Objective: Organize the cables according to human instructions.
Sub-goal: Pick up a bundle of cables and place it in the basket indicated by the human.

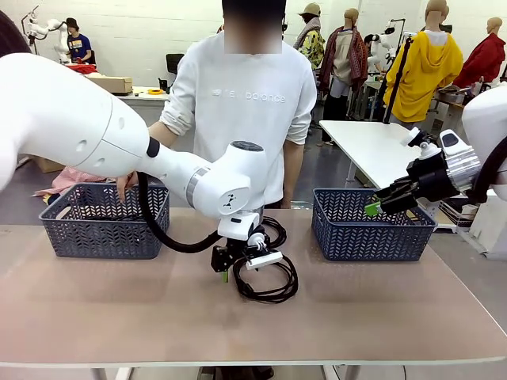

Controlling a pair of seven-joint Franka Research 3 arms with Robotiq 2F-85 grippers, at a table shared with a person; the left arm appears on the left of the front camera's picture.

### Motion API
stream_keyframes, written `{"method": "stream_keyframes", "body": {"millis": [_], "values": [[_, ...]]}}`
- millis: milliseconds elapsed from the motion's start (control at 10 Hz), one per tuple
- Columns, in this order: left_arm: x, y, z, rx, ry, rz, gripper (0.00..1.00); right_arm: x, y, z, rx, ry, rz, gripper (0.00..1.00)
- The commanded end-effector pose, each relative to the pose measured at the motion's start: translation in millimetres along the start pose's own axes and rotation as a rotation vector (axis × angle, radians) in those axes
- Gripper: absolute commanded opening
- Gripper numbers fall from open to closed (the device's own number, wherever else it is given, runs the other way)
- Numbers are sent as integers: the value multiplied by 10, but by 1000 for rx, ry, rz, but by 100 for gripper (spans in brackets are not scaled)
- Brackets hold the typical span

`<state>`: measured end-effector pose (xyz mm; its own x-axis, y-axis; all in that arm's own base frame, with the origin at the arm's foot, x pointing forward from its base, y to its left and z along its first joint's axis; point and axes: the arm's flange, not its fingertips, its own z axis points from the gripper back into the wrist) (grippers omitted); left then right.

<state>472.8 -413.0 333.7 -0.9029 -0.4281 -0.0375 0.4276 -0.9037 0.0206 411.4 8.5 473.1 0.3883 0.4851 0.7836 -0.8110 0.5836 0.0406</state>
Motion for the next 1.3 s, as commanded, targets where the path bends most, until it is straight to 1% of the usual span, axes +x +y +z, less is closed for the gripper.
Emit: {"method": "stream_keyframes", "body": {"millis": [0,600,700,800,900,1000,1100,1200], "values": [[-83,27,-16,3,2,-30,100,-7,-28,-34,4,-35,17,100],[-174,28,-144,-16,-12,-29,100,-7,-28,-34,4,-35,17,100],[-180,38,-136,-17,-14,-27,95,-7,-28,-34,4,-35,17,100],[-185,42,-132,-14,-21,-24,82,-7,-28,-34,4,-35,17,100],[-186,36,-139,-17,-23,-20,76,-7,-28,-34,4,-35,17,100],[-187,38,-142,-19,-25,-18,62,-7,-28,-34,4,-35,17,100],[-193,36,-144,-18,-25,-12,56,-7,-28,-34,4,-35,17,100],[-198,39,-146,-20,-22,-12,42,-7,-28,-34,4,-35,17,100]]}}
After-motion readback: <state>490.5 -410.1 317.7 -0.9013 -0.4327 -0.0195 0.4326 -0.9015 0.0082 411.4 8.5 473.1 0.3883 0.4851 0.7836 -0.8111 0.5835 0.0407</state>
